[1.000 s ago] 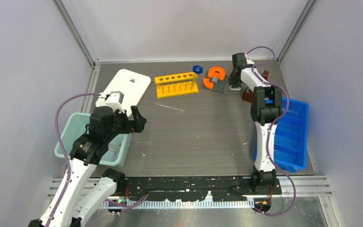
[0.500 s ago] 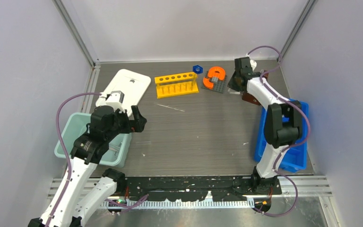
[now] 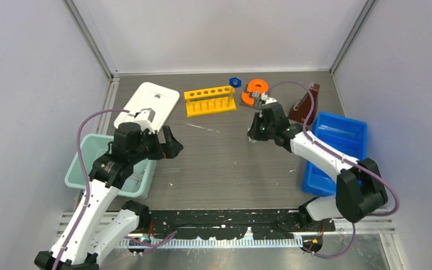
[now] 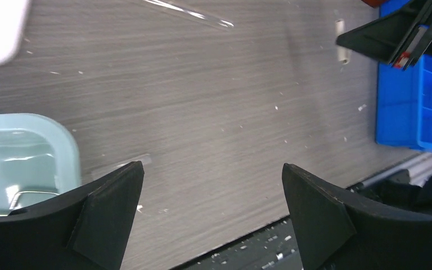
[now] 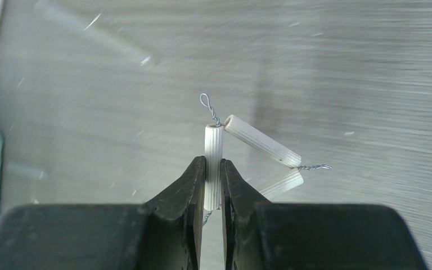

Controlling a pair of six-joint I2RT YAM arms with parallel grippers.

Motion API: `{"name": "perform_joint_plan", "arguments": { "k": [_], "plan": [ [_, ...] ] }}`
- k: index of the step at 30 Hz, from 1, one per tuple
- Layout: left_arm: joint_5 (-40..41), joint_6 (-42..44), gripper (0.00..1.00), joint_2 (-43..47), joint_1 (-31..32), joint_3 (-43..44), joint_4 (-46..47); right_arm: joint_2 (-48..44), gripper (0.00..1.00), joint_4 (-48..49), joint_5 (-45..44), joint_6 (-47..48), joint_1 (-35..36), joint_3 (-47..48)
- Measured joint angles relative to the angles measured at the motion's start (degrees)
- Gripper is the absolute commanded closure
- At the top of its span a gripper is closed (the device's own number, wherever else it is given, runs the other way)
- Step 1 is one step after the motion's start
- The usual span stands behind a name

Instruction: Organize the chemistry lab equipment

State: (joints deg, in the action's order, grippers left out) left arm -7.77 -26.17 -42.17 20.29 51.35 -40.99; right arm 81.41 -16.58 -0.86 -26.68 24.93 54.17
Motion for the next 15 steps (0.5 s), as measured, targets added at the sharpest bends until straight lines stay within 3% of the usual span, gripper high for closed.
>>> {"name": "perform_joint_plan", "arguments": {
  "k": [7, 15],
  "plan": [
    [-8.81, -4.20, 0.07, -5.31, 0.00, 0.00, 1.46, -5.31, 0.88, 8.15, 6.32, 2.82, 12.28, -7.74],
    [-18.88, -9.79, 0.13, -12.76, 0.31, -0.35, 5.20, -5.29, 0.88, 16.22, 6.49, 6.29, 27.78, -8.48]
  ]
}}
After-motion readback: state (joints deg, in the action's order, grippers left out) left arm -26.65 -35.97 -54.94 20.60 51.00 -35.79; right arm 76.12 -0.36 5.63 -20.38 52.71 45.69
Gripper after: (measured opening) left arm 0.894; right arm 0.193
